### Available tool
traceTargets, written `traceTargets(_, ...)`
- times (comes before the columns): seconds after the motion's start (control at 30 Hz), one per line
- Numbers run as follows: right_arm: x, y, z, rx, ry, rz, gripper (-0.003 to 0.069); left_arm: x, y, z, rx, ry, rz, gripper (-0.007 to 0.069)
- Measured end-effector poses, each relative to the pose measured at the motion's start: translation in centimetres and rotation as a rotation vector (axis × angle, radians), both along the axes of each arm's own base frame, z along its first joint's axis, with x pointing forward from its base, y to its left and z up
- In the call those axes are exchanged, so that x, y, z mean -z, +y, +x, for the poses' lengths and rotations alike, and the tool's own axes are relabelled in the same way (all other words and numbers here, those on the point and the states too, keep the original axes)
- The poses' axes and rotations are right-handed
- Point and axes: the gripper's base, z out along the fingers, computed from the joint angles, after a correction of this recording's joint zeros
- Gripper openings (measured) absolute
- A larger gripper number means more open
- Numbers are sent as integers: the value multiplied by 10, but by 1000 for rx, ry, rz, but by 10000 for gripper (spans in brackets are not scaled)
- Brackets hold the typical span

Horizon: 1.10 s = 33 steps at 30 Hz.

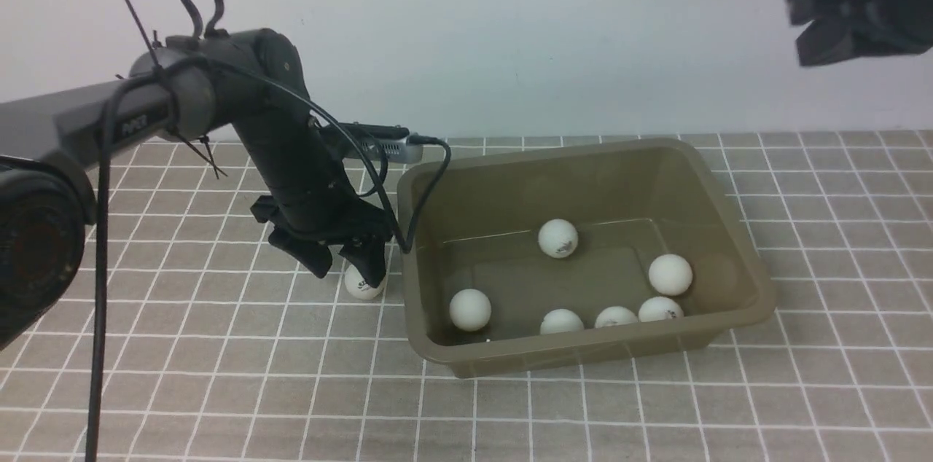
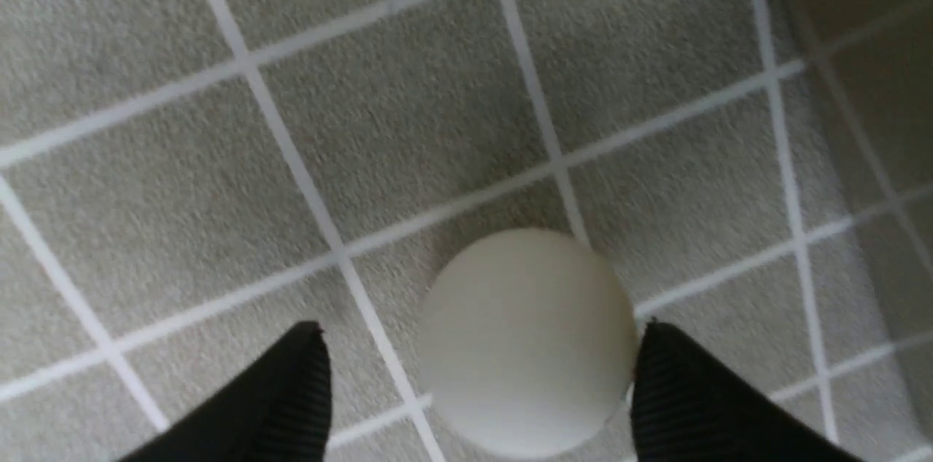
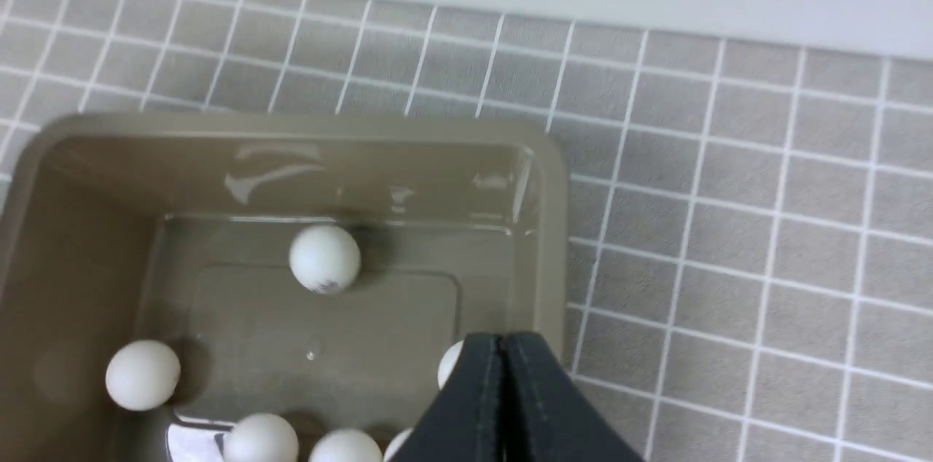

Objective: Put the table tennis balls into the box on the grey coffee tablecloth.
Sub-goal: 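Reach for and grasp a ping pong ball on the table beside the basket, then drop the ball into the bin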

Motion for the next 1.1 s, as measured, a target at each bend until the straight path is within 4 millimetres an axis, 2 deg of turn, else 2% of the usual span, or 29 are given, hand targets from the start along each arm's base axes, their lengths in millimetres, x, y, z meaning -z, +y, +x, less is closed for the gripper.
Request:
traceTargets(0.03, 0, 0, 0, 0, 0, 0, -15, 1, 0, 0, 0, 0, 0, 452)
traceTargets(0.07, -3, -1, -3, 2, -9, -15, -15, 2, 0, 1, -1, 0, 2, 358)
traceTargets(0.13, -4, -2, -4, 2, -14, -22, -15, 2, 0, 0, 1, 3, 3, 335)
traceTargets(0.23, -4, -3, -5, 3, -6, -37, -15, -2, 2, -1, 23, 27, 24, 345)
traceTargets(0.33, -2, -5, -6, 7, 14, -55, -15, -29, 5, 0, 27, -14, 41, 345)
traceTargets(0.37, -2, -6, -6, 11, 22, -67, -15, -54, 5, 2, 21, -81, 26, 345)
traceTargets(0.43, -1, -7, -6, 18, 22, -77, -15, -90, -1, -3, 22, -167, -21, 345)
traceTargets(0.47, -1, -7, -6, 20, 22, -83, -15, -108, -8, -7, 37, -205, -60, 345)
traceTargets(0.5, -1, -8, -6, 21, 22, -86, -15, -113, -11, -10, 48, -217, -69, 345)
traceTargets(0.53, -1, -8, -6, 25, 20, -94, -15, -127, -25, -18, 87, -240, -112, 345)
traceTargets(0.57, -1, -8, -6, 27, 20, -94, -15, -127, -25, -18, 87, -240, -112, 345)
traceTargets(0.6, -1, -9, -6, 34, 21, -98, -15, -135, -46, -28, 149, -248, -160, 345)
traceTargets(0.7, -1, -10, -6, 42, 22, -96, -15, -126, -83, -37, 228, -245, -194, 345)
traceTargets(0.83, -1, -10, -6, 43, 23, -102, -15, -88, -121, -38, 302, -238, -147, 345)
traceTargets(0.9, -1, -10, -6, 43, 24, -104, -15, -71, -129, -37, 335, -234, -98, 353)
traceTargets(0.97, -1, -10, -6, 43, 26, -108, -15, -54, -133, -36, 360, -216, -40, 410)
traceTargets(1.07, -1, -11, -6, 45, 26, -118, -15, -43, -130, -31, 319, -210, 9, 517)
traceTargets(1.1, -1, -11, -6, 45, 26, -118, -15, -43, -130, -31, 314, -212, 15, 527)
